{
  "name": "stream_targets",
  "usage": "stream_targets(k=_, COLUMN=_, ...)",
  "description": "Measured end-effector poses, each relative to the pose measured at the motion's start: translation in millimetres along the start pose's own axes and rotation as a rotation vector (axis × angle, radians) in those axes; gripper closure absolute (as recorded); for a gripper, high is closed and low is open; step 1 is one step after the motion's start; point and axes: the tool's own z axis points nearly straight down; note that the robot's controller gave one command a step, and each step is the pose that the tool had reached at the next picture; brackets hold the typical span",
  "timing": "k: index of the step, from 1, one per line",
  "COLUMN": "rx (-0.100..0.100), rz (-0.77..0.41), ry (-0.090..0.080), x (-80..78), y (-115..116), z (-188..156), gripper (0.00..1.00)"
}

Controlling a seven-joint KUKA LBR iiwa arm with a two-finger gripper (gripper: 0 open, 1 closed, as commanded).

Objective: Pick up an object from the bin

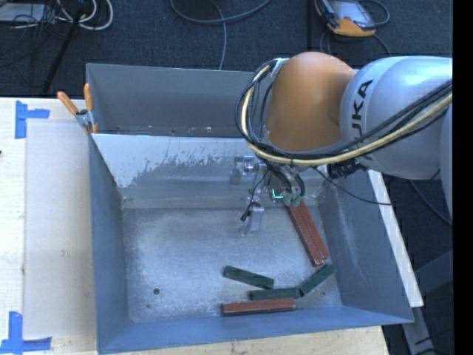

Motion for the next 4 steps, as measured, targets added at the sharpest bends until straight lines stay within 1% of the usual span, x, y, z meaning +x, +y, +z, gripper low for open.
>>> stream_targets(k=1, rx=0.0, rz=0.063, ry=0.0, x=89.7, y=-50.9, z=128.6, gripper=0.0)
stream_targets(k=2, rx=-0.001, rz=0.03, ry=-0.004, x=121.5, y=-23.5, z=94.0, gripper=0.0)
stream_targets(k=3, rx=0.0, rz=0.109, ry=-0.007, x=114.0, y=-48.3, z=95.3, gripper=0.0)
stream_targets(k=4, rx=0.0, rz=0.034, ry=-0.008, x=119.9, y=-36.8, z=125.3, gripper=0.0)
